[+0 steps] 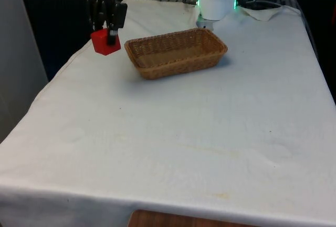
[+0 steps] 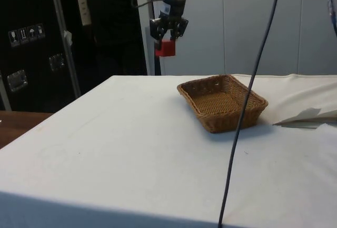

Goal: Pick up the cube and place it into the basket.

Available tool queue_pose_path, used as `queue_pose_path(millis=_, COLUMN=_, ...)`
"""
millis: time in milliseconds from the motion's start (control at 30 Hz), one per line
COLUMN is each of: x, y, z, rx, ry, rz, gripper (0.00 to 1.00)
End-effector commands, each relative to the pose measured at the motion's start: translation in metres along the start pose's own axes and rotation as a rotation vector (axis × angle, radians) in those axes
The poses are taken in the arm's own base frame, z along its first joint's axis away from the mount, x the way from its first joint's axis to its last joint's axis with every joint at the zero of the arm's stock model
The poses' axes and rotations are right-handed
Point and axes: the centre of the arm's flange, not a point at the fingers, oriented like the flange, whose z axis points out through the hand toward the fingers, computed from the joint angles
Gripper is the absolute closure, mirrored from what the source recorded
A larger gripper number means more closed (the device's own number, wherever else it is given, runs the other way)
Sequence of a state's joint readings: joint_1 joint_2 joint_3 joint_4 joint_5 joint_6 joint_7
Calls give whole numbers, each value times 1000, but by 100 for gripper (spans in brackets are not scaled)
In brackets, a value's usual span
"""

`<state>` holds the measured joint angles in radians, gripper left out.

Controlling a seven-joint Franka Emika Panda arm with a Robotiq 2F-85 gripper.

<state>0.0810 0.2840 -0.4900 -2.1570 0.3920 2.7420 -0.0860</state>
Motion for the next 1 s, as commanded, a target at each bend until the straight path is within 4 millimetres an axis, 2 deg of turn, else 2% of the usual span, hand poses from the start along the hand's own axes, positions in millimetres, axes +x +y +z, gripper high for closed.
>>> queue_pose_path(millis=0, x=-6, y=2, z=-2, rx=-5, ry=9, rz=-8, gripper=99)
queue_pose_path(millis=100, x=-13, y=5, z=-5, rx=-3, ry=6, rz=-15, gripper=99)
queue_pose_path(millis=133, x=-10, y=4, z=-3, rx=3, ry=-1, rz=-10, gripper=99)
queue_pose_path(millis=367, x=-34, y=14, z=-10, rx=7, ry=3, rz=-35, gripper=99)
queue_pose_path(millis=700, x=-61, y=16, z=-12, rx=23, ry=-4, rz=-59, gripper=99)
queue_pose_path(millis=733, x=-59, y=15, z=-12, rx=31, ry=-11, rz=-56, gripper=99)
queue_pose_path(millis=967, x=-89, y=16, z=-13, rx=38, ry=-11, rz=-83, gripper=99)
